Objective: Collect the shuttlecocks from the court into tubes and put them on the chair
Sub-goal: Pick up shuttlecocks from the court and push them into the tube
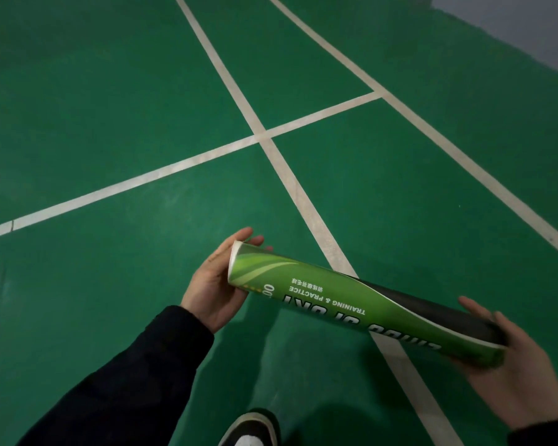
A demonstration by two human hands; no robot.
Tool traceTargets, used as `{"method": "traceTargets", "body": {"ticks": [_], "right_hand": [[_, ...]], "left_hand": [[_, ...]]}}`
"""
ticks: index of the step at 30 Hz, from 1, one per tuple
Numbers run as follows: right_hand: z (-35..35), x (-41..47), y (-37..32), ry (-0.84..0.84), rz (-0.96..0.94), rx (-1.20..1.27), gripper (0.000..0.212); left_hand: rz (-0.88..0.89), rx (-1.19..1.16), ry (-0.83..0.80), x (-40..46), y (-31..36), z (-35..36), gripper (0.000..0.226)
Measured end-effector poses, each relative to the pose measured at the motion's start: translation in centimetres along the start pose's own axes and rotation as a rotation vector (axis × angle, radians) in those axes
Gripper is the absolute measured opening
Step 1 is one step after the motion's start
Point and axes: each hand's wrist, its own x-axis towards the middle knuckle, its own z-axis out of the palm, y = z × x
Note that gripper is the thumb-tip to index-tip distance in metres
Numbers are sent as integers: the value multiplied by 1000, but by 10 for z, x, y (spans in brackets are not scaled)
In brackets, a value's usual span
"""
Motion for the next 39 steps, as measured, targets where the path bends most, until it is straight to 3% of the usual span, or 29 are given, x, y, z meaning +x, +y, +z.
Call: {"method": "traceTargets", "body": {"ticks": [5,7,9,10,15,21,24,27,28,30,32,36,39], "right_hand": [[12,-2,-7,-14,-104,-31,14],[11,3,-6,21,-127,-49,24],[13,6,-6,62,-162,-49,20],[15,4,-8,63,-173,-41,11],[13,4,-7,51,-195,-15,10],[3,7,1,101,-195,59,22],[0,13,6,130,-160,82,28],[-9,18,20,206,-116,102,42],[-9,16,25,220,-86,111,38],[-12,14,34,269,-41,138,14],[-18,18,45,304,-5,108,37],[-15,17,49,274,51,76,18],[-4,20,42,189,93,61,18]], "left_hand": [[-52,11,-86,-4,-4,1,13],[-66,-36,-145,-5,-2,-2,33],[-85,-47,-187,-7,-3,-4,51],[-92,-39,-200,-8,-4,-3,52],[-85,-59,-234,-11,-8,2,41],[-91,-167,-218,-22,-10,25,40],[-182,-324,-343,-29,-16,30,31],[-231,-320,-497,-40,-21,48,27],[-231,-306,-515,-43,-23,56,27],[-216,-314,-497,-47,-28,69,30],[-203,-302,-481,-47,-32,77,32],[-149,-184,-496,-46,-28,91,24],[-102,-175,-524,-45,-11,105,23]]}}
